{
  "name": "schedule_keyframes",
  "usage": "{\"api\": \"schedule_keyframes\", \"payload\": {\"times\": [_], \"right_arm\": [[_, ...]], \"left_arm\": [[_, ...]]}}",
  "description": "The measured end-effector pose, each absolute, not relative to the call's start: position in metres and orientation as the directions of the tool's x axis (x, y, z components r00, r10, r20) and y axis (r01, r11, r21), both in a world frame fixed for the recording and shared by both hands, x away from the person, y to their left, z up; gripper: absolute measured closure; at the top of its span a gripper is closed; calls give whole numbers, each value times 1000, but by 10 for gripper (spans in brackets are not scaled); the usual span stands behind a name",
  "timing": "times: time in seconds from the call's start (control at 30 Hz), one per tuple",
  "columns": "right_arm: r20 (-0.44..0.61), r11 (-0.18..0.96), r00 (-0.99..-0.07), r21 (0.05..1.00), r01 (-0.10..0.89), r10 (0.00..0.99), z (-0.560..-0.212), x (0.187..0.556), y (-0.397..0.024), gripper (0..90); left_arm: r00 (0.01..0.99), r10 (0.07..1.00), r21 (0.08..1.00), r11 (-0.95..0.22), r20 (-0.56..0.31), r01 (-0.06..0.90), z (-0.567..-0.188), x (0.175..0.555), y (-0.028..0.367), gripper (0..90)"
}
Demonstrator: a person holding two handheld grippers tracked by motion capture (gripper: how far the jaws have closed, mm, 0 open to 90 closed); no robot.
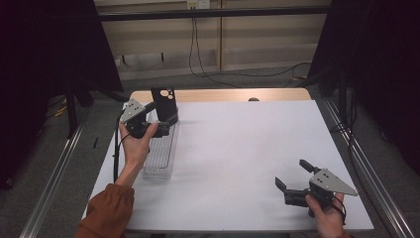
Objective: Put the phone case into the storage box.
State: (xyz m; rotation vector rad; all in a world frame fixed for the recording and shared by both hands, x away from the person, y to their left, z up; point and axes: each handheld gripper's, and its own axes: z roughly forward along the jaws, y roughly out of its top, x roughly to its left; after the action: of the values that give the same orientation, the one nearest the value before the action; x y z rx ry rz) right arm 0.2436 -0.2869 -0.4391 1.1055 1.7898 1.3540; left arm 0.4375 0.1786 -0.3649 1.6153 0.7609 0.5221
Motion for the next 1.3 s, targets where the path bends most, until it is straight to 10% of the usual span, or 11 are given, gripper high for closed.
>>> {"api": "schedule_keyframes", "payload": {"times": [1.3], "right_arm": [[6,120,-451,961,250,892,-438,243,-287,0]], "left_arm": [[665,744,985,-61,-62,160,-388,361,214,33]]}}
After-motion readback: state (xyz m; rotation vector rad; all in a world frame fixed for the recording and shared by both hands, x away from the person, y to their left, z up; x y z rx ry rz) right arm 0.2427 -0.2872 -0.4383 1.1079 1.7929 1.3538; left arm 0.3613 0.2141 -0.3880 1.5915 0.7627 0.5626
